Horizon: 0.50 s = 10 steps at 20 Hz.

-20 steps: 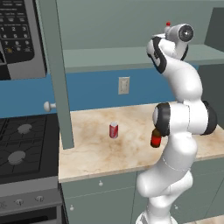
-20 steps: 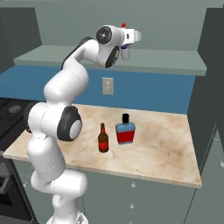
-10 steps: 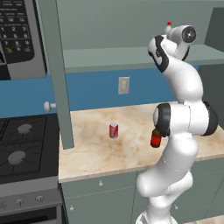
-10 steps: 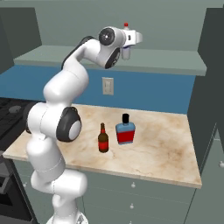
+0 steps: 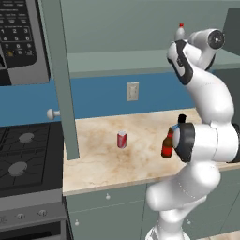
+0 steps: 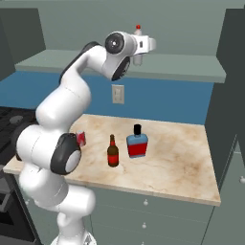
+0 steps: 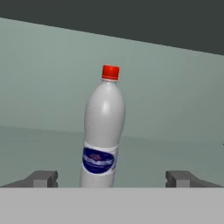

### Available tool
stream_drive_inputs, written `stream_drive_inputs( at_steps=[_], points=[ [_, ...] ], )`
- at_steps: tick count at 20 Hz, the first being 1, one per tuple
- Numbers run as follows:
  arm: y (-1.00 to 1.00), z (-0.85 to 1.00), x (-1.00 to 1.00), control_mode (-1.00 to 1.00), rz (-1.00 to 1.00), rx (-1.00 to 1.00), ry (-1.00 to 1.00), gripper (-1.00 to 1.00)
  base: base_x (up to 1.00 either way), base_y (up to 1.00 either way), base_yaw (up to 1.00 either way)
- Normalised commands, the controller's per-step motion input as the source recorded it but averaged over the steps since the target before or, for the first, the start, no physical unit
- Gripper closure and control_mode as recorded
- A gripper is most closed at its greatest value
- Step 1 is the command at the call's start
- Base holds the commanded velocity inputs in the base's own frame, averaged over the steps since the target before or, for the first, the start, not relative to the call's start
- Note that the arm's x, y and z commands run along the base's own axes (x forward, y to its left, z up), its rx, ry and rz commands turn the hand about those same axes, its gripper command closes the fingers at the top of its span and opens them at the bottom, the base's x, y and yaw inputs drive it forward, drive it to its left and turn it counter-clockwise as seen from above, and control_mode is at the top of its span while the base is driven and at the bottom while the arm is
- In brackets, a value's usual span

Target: Sort all alcoholic drinks to one cabinet, and non-alcoholic drinks to the other.

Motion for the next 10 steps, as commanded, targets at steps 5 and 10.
stream_drive_inputs(
  at_steps=[5,10],
  points=[
    [0.16,0.06,-0.98,-1.00,0.00,0.00,0.00,-1.00,0.00,0.00,0.00],
    [0.38,0.04,-1.00,-1.00,0.00,0.00,0.00,-1.00,0.00,0.00,0.00]
  ],
)
